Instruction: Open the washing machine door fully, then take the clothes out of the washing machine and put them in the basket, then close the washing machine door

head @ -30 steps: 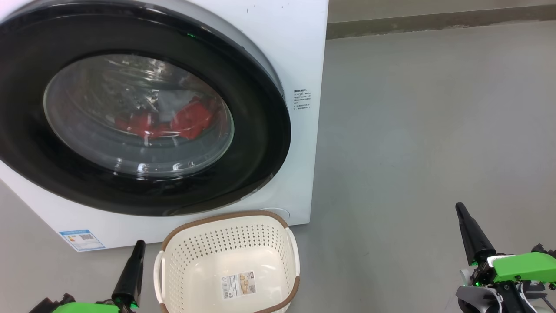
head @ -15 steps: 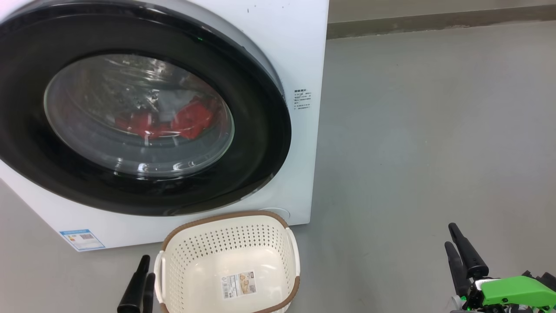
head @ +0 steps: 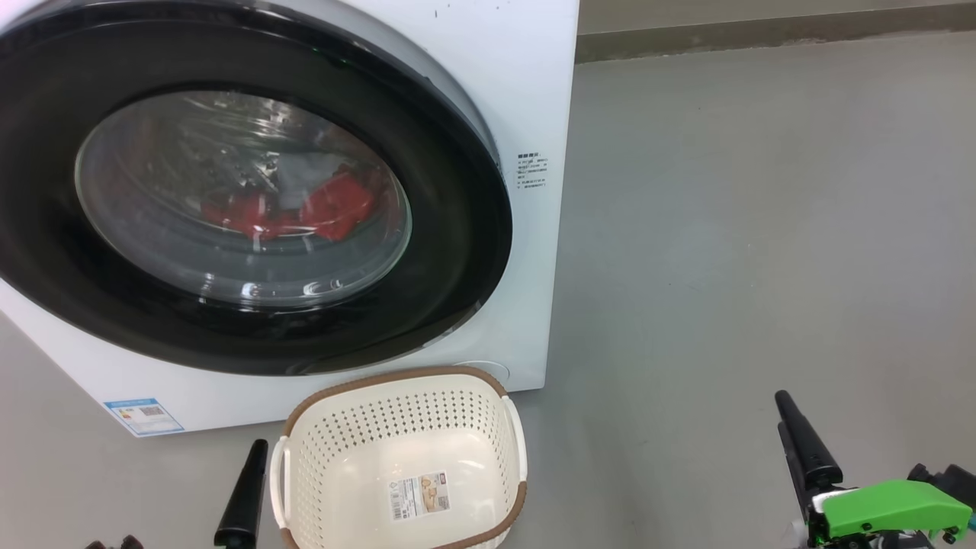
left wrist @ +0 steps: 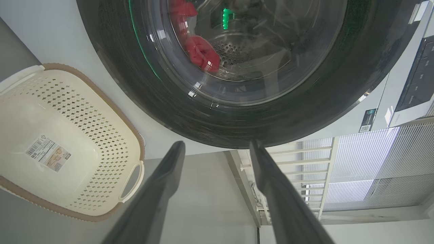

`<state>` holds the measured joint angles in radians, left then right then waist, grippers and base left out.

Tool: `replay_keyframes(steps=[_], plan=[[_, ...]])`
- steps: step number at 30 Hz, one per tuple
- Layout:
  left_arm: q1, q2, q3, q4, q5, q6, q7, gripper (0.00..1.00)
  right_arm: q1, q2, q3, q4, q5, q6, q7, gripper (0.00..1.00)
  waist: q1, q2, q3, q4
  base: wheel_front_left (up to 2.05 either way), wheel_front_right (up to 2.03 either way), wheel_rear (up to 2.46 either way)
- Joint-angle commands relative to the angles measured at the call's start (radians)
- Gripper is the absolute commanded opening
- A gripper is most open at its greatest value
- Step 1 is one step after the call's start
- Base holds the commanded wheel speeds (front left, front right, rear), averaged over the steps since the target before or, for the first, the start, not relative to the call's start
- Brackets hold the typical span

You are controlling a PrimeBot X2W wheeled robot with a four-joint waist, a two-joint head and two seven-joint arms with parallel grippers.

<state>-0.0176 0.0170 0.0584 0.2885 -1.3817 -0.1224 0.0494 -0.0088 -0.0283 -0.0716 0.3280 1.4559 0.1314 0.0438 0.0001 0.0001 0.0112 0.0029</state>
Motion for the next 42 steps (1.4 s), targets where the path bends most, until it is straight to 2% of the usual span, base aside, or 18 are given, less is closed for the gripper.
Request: replay_keyframes(steps=[1,19,42], plan=[[-0.005,0.014,0.003,-0.036,0.03,-0.002,-0.011,1.0,-0.023,-0.018,0.013,-0.028,-0.034,0.0,-0.009,1.0,-0.0001,-0.0001,0.0,0.0,0.0,0.0,0.0],[0.019,0.015,-0.004,-0.081,0.32,0.014,-0.065,1.0,-0.014,-0.039,0.064,-0.06,-0.316,0.0,-0.062,1.0,-0.0001,-0.0001,0.007,-0.001,0.0,0.0,0.0],[0.049,0.039,-0.033,-0.14,0.616,0.055,-0.133,1.0,-0.007,-0.049,0.101,-0.065,-0.568,0.0,-0.13,1.0,-0.0001,-0.0001,0.015,-0.005,0.0,0.0,0.0]])
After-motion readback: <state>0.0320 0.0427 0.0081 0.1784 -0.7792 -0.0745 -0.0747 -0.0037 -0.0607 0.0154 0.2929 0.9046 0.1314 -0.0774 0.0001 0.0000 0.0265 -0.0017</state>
